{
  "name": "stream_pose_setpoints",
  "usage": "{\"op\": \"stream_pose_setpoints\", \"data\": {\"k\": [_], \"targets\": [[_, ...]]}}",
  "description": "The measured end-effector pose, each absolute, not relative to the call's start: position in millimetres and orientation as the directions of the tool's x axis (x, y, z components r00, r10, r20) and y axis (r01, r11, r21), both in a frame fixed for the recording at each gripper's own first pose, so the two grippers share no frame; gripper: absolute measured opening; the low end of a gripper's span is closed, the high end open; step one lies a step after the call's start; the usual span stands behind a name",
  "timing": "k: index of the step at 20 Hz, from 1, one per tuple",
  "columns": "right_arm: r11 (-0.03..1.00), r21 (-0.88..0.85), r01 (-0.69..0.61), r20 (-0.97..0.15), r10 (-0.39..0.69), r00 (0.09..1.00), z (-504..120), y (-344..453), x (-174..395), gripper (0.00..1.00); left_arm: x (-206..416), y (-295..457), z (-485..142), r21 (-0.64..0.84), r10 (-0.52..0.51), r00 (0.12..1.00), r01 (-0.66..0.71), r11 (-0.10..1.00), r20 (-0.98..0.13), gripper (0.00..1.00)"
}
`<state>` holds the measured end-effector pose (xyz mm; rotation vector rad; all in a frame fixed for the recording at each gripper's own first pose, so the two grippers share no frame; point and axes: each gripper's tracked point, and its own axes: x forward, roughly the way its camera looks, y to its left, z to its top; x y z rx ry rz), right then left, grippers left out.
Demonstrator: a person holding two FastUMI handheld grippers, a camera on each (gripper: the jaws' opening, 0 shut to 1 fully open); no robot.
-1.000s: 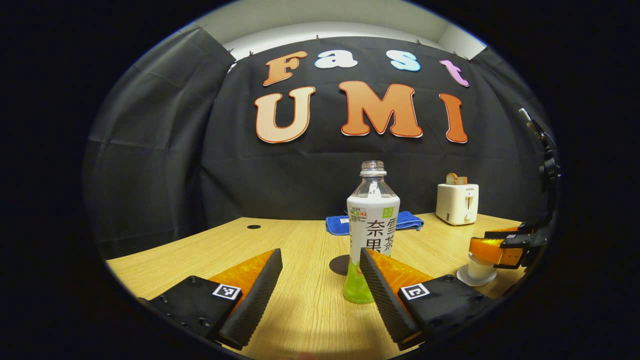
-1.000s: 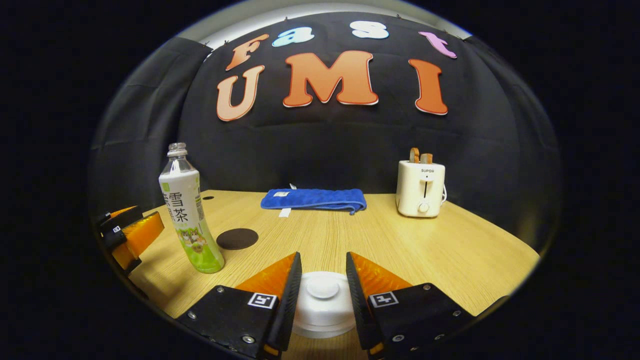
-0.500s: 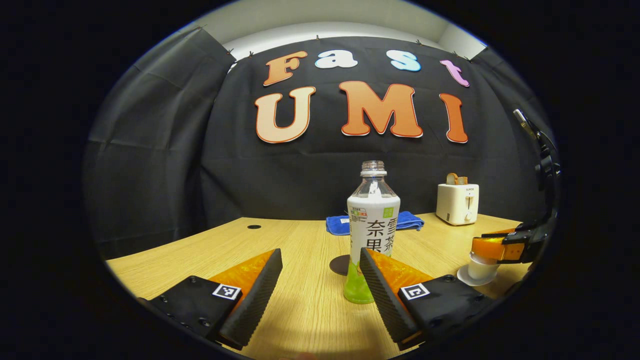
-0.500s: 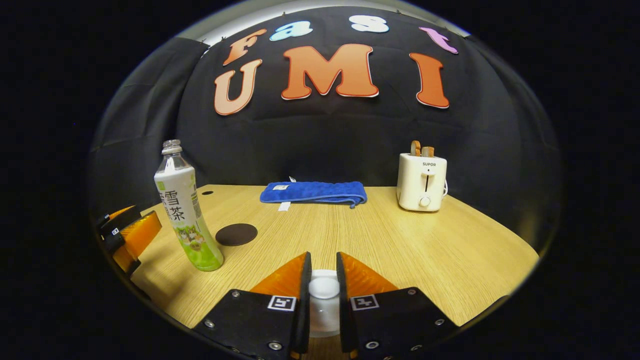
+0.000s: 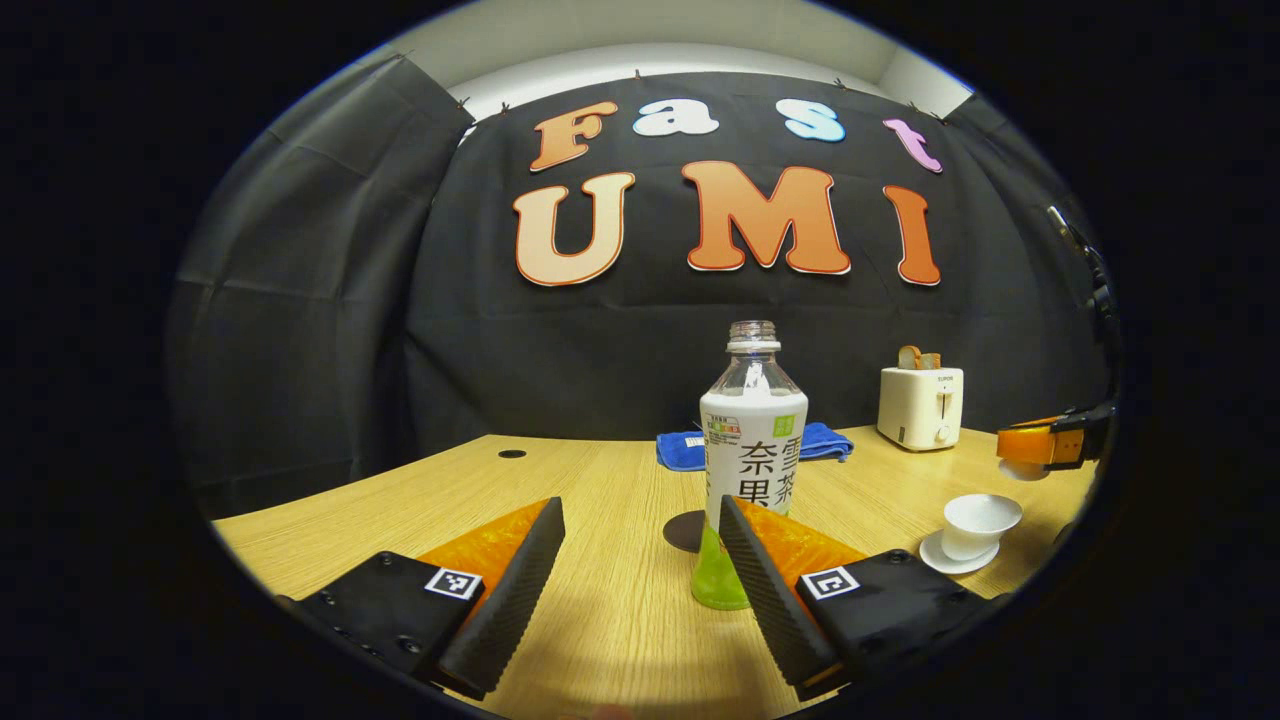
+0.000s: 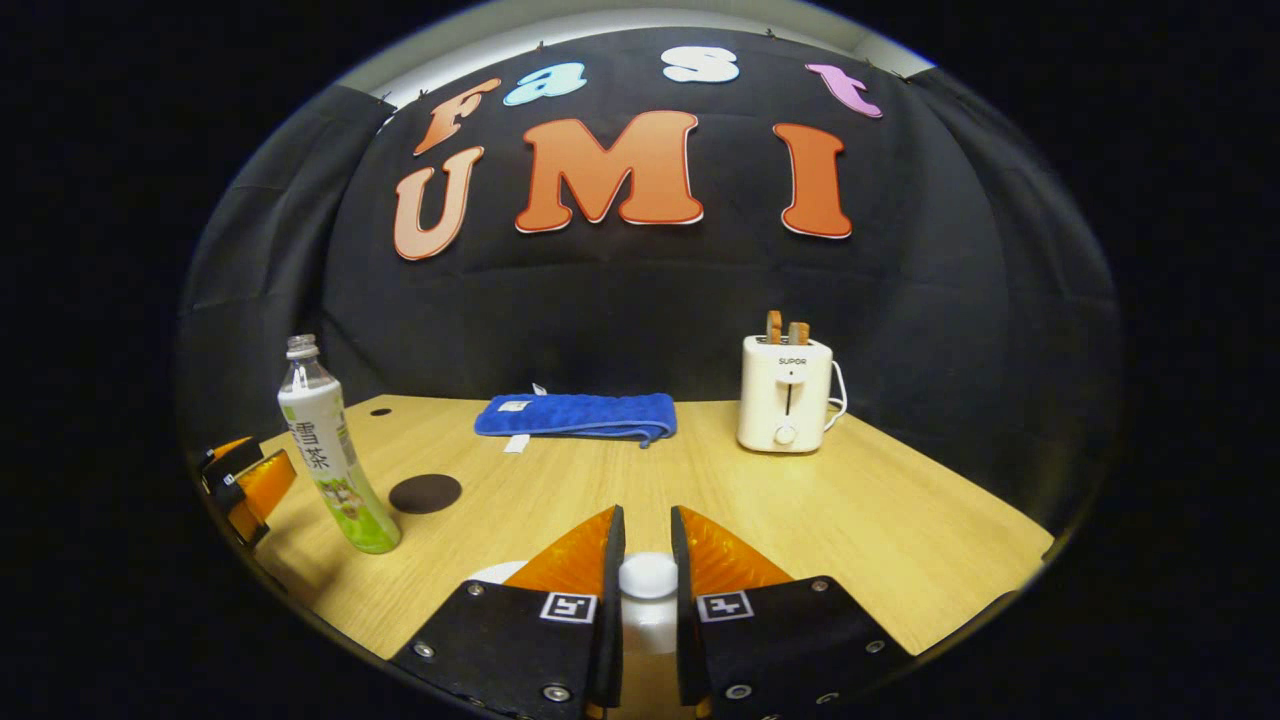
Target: Open the teacup lid with one hand, grasp the water bottle and pour water into the teacup with the other hand; after pouring, place the water bottle on the coaster and then close the teacup lid.
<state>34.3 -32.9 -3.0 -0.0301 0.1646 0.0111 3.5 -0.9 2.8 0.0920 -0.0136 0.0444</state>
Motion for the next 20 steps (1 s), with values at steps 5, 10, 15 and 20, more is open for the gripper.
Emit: {"op": "stream_pose_setpoints", "data": {"k": [5,10,15,20], "targets": [[1.000,-0.019,0.015,-0.169,-0.018,0.986,-9.8,-68.2,36.6,0.22,-2.1,-14.5,13.2,0.060,0.003,0.998,-0.006,0.998,0.060,0.99],[0.997,0.070,0.033,-0.195,-0.019,0.981,-21.9,-79.1,38.4,0.22,6.3,-50.3,2.0,0.069,-0.068,0.998,0.069,0.995,-0.010,0.98],[0.993,0.106,0.058,-0.192,-0.037,0.981,-15.1,-94.7,34.9,0.22,28.6,-67.2,4.8,0.138,-0.082,0.996,0.084,0.987,-0.023,0.99],[0.993,0.101,0.053,-0.192,-0.033,0.981,-13.0,-93.8,32.0,0.22,46.7,-72.9,-6.0,0.172,-0.076,0.995,0.085,0.981,-0.059,1.00]]}}
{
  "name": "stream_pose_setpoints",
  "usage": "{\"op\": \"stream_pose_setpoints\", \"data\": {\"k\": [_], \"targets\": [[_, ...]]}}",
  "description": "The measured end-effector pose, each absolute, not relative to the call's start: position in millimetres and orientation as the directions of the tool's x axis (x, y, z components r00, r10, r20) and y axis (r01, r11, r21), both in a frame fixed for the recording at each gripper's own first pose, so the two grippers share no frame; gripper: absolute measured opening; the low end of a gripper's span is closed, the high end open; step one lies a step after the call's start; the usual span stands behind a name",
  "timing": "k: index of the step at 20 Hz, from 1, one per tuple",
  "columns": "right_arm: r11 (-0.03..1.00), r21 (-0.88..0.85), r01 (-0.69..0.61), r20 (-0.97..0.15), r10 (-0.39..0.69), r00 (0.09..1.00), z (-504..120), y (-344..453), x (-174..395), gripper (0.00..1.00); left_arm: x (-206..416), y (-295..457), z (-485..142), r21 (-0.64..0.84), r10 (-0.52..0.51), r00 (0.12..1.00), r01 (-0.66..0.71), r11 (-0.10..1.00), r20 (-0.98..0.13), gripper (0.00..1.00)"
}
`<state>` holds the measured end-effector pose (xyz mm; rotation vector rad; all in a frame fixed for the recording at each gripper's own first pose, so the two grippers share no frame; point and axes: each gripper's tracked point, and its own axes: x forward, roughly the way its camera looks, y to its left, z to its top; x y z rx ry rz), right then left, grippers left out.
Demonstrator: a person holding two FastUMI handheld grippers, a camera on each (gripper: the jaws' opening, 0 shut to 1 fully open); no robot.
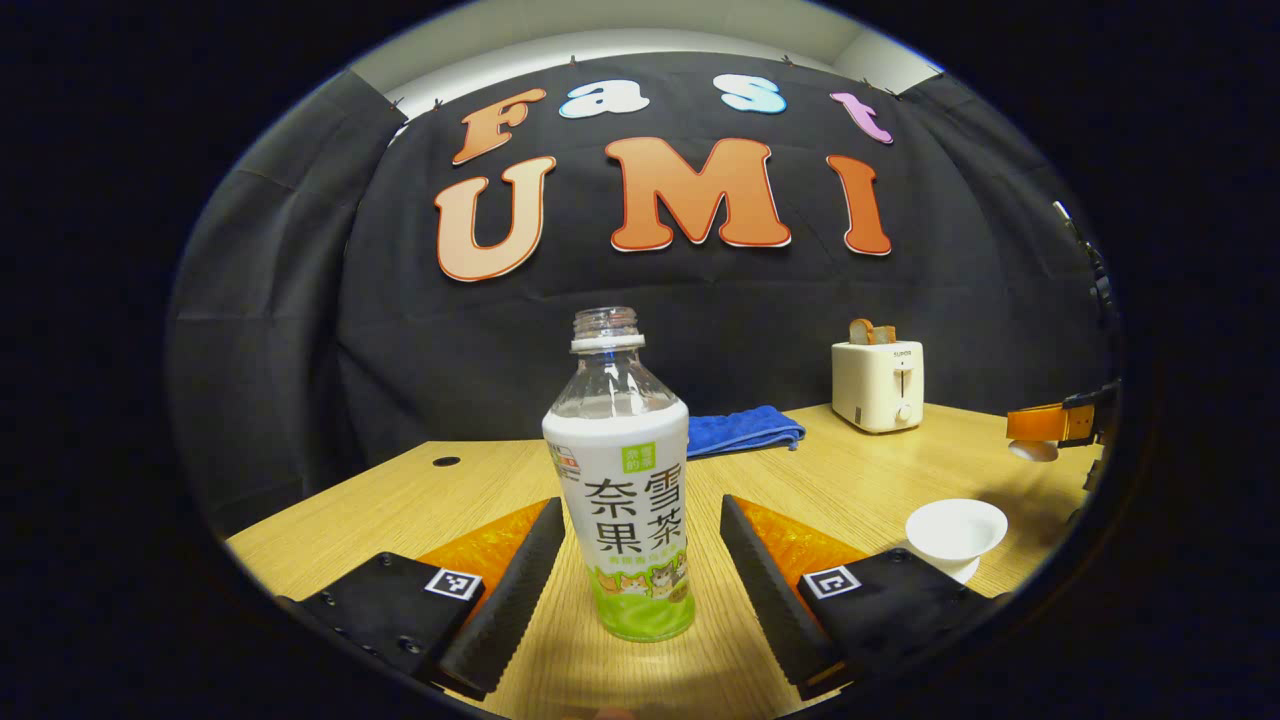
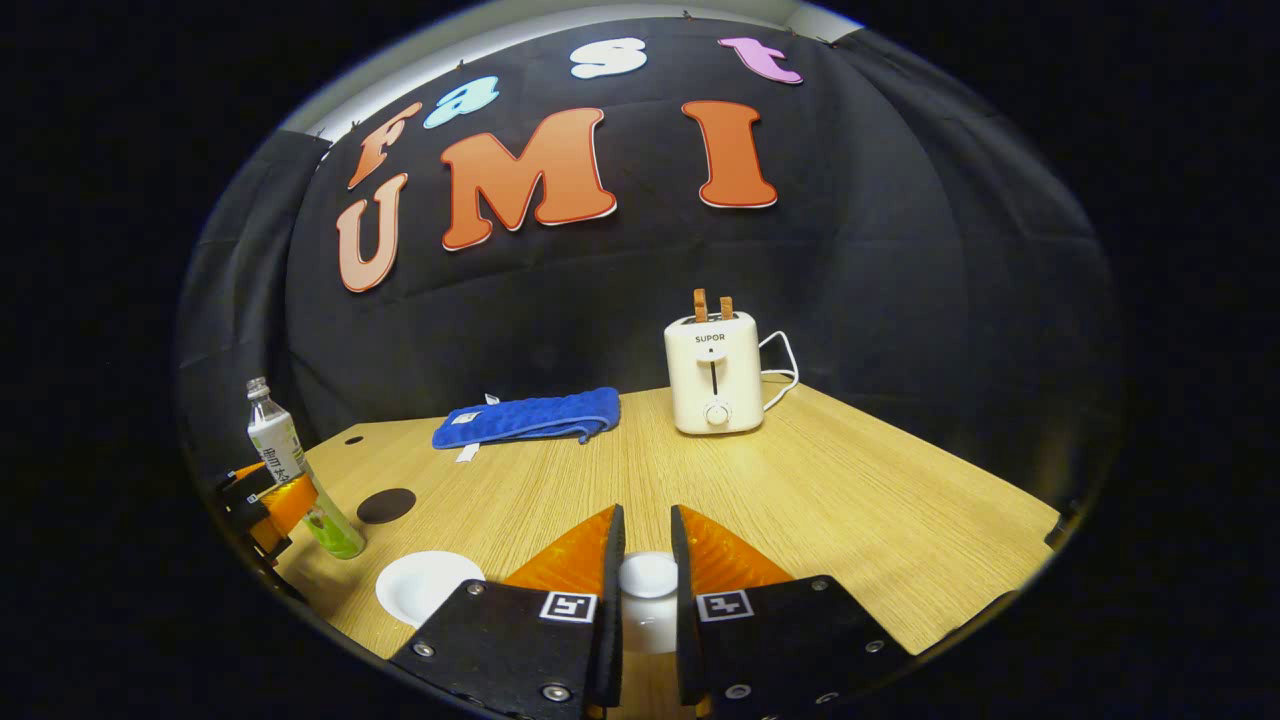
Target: Open the teacup lid with one hand, grasp the water bottle and pour water into the teacup with the other hand; after pouring, place the water bottle on the coaster and then close the teacup lid.
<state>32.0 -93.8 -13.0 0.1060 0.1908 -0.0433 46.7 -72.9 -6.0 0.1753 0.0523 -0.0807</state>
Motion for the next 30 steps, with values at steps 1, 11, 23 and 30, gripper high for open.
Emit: {"op": "stream_pose_setpoints", "data": {"k": [1,11,23,30], "targets": [[0.994,0.096,0.050,-0.194,-0.030,0.980,-13.9,-93.6,31.8,0.17,47.7,-72.3,-7.7,0.172,-0.064,0.996,0.074,0.982,-0.061,1.00],[0.994,0.103,0.037,-0.206,-0.015,0.978,-14.7,-92.8,29.4,0.22,45.6,-75.3,-11.5,0.226,-0.049,0.993,0.071,0.971,-0.104,0.64],[0.995,0.079,0.060,-0.212,-0.042,0.976,-13.5,-108.1,27.9,0.22,24.3,-104.6,10.9,0.664,-0.161,0.969,0.247,0.705,-0.190,0.62],[0.995,0.083,0.059,-0.224,-0.039,0.974,-15.9,-109.6,27.0,0.22,31.5,-115.2,-5.1,0.820,-0.151,0.943,0.332,0.466,-0.296,0.63]]}}
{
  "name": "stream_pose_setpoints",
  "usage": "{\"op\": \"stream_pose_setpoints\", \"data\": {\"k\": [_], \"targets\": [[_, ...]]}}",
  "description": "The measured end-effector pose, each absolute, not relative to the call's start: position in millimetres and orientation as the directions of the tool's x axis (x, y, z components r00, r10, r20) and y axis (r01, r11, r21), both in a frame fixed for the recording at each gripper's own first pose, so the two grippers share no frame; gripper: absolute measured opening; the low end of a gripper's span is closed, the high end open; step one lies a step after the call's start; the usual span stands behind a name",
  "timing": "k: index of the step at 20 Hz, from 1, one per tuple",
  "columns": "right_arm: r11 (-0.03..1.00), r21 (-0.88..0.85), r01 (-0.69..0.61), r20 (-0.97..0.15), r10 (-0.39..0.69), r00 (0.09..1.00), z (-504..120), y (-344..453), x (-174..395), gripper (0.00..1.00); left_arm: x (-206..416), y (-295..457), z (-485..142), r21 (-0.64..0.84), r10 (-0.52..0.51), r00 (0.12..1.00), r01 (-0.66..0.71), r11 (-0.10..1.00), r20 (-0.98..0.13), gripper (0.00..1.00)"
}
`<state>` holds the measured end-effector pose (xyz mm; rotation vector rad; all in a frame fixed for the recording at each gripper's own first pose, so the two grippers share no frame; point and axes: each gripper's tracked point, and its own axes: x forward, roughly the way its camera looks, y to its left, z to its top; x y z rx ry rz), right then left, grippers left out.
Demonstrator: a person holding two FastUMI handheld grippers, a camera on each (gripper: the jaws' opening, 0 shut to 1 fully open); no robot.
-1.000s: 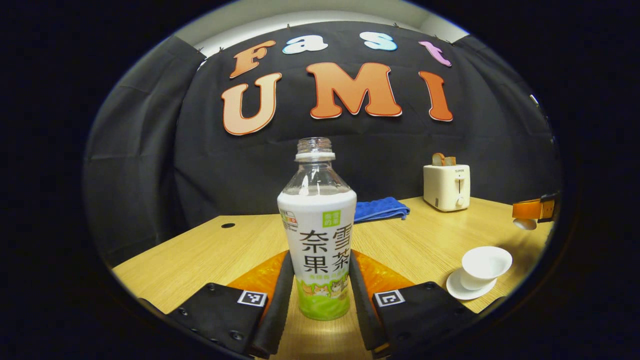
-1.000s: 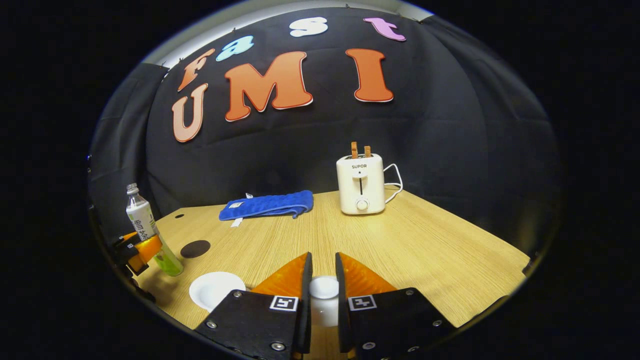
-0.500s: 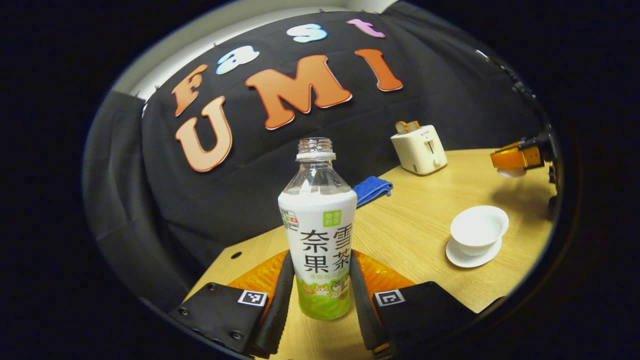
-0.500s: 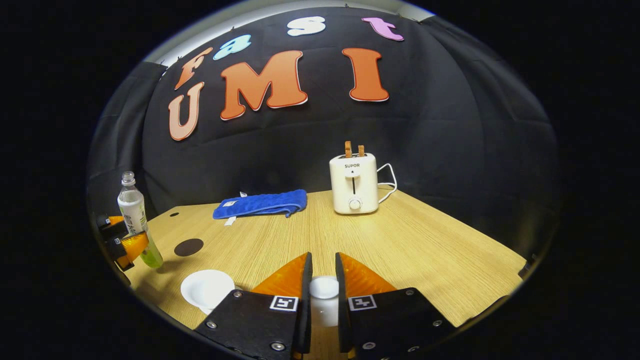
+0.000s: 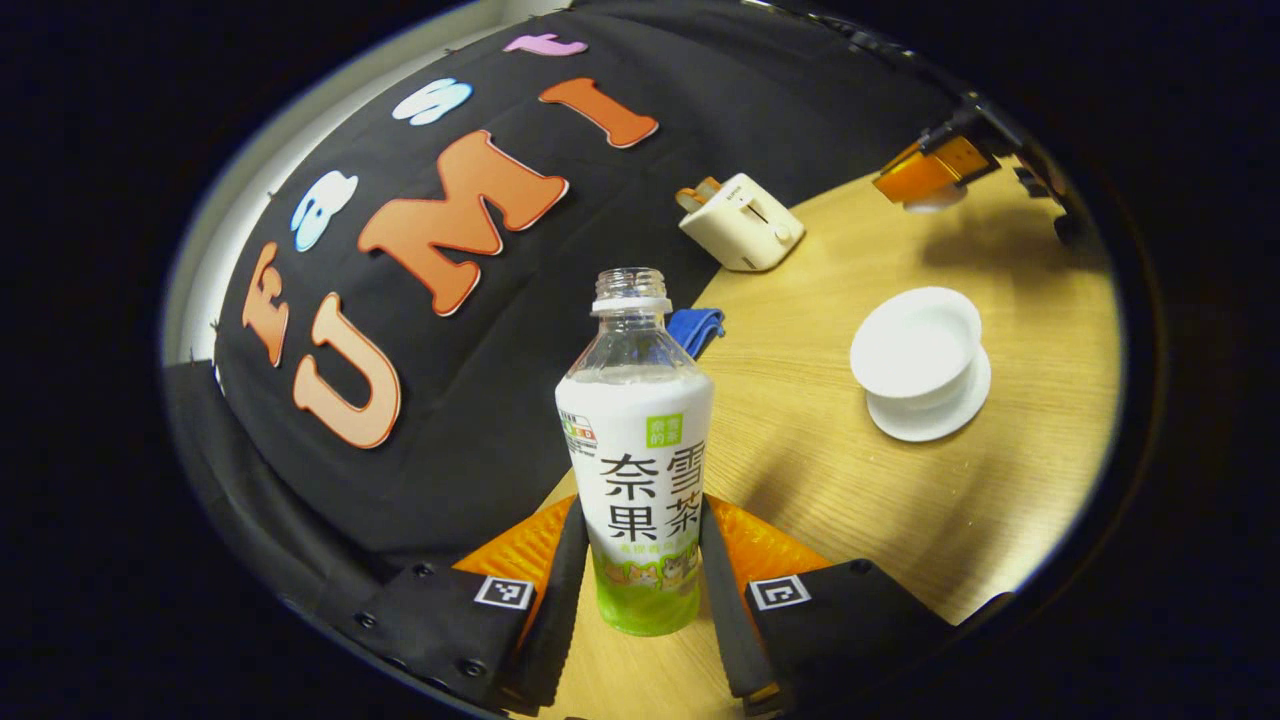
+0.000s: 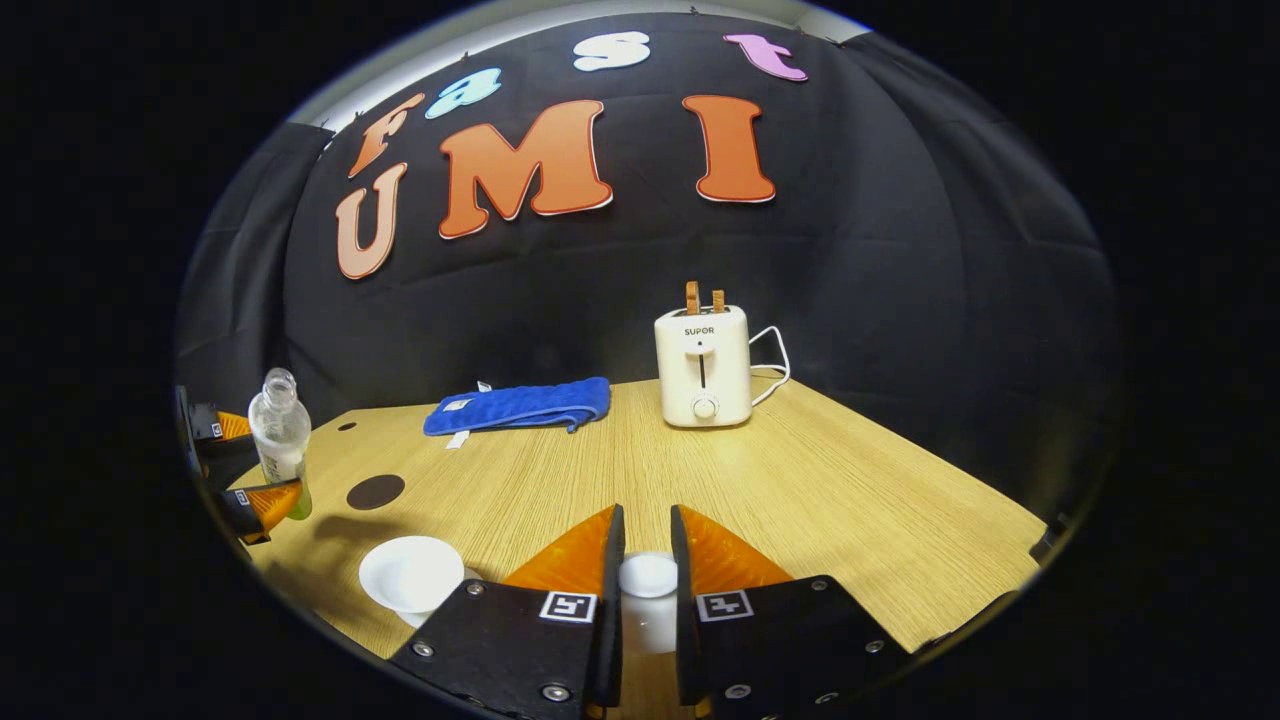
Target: Open the teacup lid with one hand, grasp the water bottle and pour water into the teacup with the other hand; after pouring, place the water bottle on the coaster and then close the teacup lid.
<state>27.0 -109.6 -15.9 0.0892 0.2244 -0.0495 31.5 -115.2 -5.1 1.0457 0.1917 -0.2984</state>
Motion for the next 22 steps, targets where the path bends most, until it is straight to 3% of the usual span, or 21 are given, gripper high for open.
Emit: {"op": "stream_pose_setpoints", "data": {"k": [16,20,21,22], "targets": [[0.995,0.087,0.055,-0.251,-0.032,0.968,-21.6,-112.1,25.4,0.22,38.2,-135.6,-45.0,0.895,-0.089,0.891,0.441,-0.061,-0.445,0.64],[0.994,0.093,0.059,-0.255,-0.034,0.966,-22.1,-114.1,26.2,0.22,31.1,-140.1,-40.2,0.891,-0.094,0.891,0.429,-0.151,-0.445,0.64],[0.994,0.095,0.057,-0.255,-0.031,0.966,-22.0,-114.1,25.8,0.17,30.1,-142.0,-39.4,0.889,-0.099,0.890,0.427,-0.168,-0.446,0.64],[0.994,0.095,0.056,-0.255,-0.030,0.966,-22.3,-113.3,25.0,0.22,28.1,-143.8,-39.2,0.885,-0.102,0.888,0.427,-0.184,-0.449,0.65]]}}
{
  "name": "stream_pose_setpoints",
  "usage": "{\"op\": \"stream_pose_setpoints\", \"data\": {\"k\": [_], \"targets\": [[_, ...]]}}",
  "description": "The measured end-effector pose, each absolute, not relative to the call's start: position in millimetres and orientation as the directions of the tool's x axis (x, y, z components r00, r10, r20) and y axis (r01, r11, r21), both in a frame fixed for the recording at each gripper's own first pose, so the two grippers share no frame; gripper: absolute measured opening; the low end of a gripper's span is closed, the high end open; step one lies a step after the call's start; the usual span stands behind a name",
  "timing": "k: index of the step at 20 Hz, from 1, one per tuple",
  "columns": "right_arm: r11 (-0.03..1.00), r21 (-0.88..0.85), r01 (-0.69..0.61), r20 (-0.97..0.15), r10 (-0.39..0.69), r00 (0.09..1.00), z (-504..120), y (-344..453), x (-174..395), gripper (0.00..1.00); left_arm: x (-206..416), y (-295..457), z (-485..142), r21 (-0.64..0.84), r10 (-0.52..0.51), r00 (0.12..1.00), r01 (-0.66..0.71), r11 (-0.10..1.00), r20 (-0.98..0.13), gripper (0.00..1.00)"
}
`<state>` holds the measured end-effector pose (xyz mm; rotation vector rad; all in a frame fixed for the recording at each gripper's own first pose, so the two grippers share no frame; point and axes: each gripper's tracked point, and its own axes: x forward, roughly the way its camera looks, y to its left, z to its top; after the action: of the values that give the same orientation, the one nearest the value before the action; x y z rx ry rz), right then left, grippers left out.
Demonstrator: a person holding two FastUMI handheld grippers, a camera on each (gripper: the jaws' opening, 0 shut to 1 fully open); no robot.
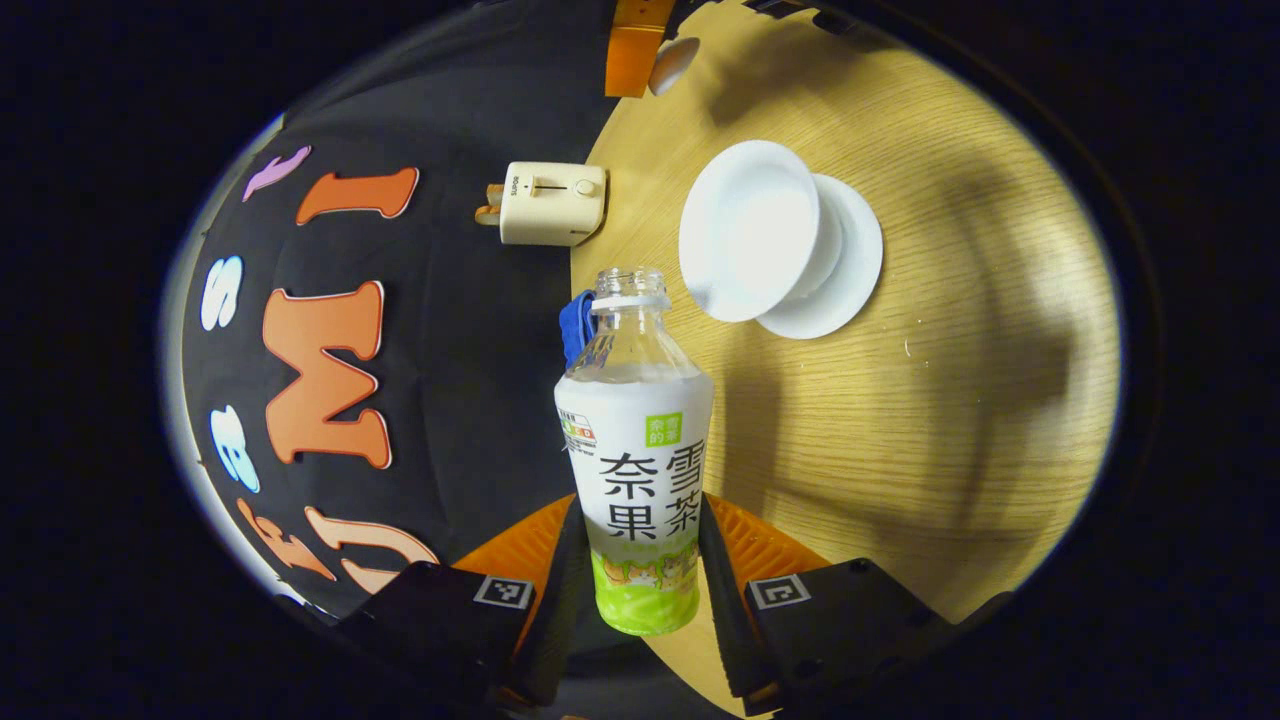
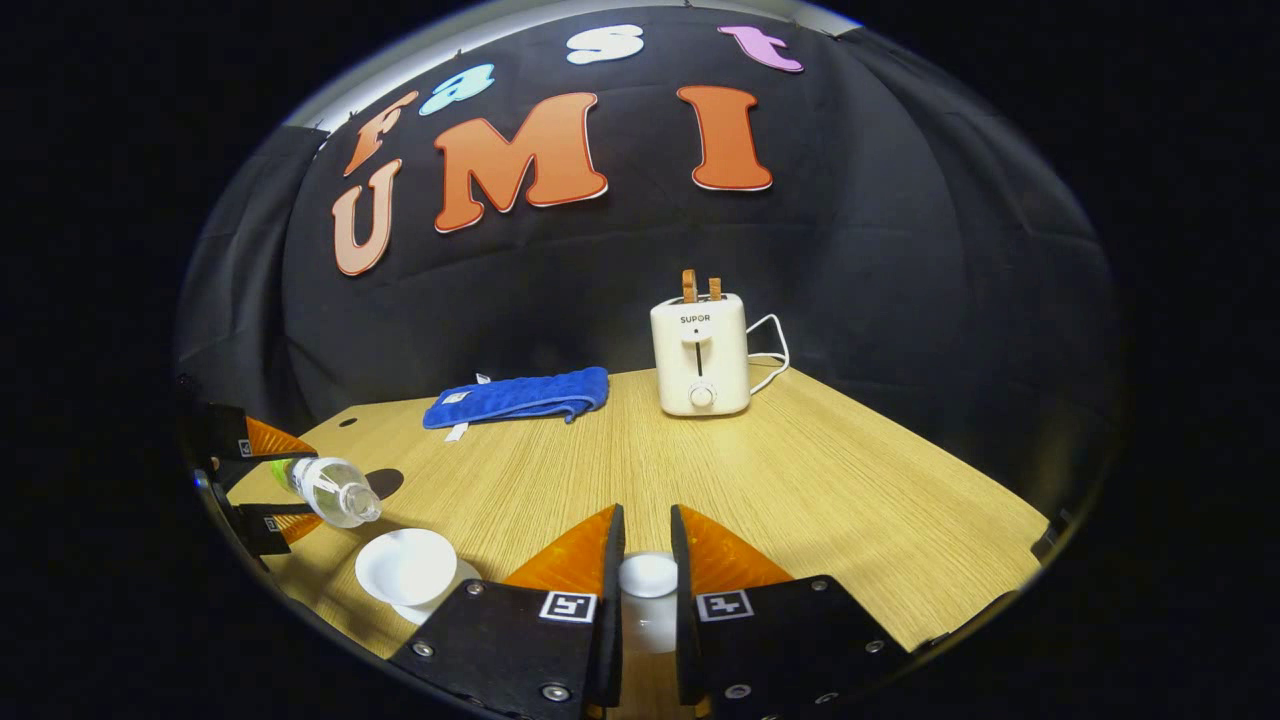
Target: Open the teacup lid with one hand, grasp the water bottle and pour water into the teacup with the other hand; after pouring, place the water bottle on the coaster and then close the teacup lid.
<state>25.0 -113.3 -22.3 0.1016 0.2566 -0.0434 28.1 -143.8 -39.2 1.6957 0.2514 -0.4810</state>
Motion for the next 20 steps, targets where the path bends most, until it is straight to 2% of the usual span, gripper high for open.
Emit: {"op": "stream_pose_setpoints", "data": {"k": [3,4,5,13,14,15,20], "targets": [[0.994,0.093,0.054,-0.253,-0.029,0.967,-20.2,-113.4,24.5,0.22,26.4,-146.6,-35.9,0.869,-0.101,0.881,0.427,-0.251,-0.463,0.63],[0.994,0.093,0.053,-0.254,-0.028,0.967,-20.4,-112.4,24.7,0.17,27.2,-148.1,-33.5,0.864,-0.101,0.882,0.420,-0.277,-0.461,0.65],[0.994,0.092,0.053,-0.255,-0.028,0.967,-20.9,-111.6,25.4,0.22,27.3,-148.3,-32.5,0.858,-0.099,0.882,0.413,-0.304,-0.460,0.64],[0.995,0.086,0.044,-0.267,-0.019,0.963,-24.2,-107.9,25.5,0.22,30.8,-151.5,-13.2,0.812,-0.074,0.894,0.364,-0.457,-0.443,0.65],[0.996,0.084,0.044,-0.268,-0.020,0.963,-24.3,-108.0,25.4,0.17,31.5,-152.1,-12.3,0.803,-0.068,0.893,0.364,-0.472,-0.445,0.64],[0.996,0.082,0.044,-0.268,-0.021,0.963,-24.7,-108.5,26.2,0.22,30.2,-152.9,-12.6,0.794,-0.066,0.891,0.365,-0.487,-0.450,0.64],[0.995,0.084,0.047,-0.272,-0.022,0.962,-25.5,-110.9,24.8,0.22,29.6,-159.0,-7.7,0.753,-0.067,0.887,0.345,-0.560,-0.456,0.64]]}}
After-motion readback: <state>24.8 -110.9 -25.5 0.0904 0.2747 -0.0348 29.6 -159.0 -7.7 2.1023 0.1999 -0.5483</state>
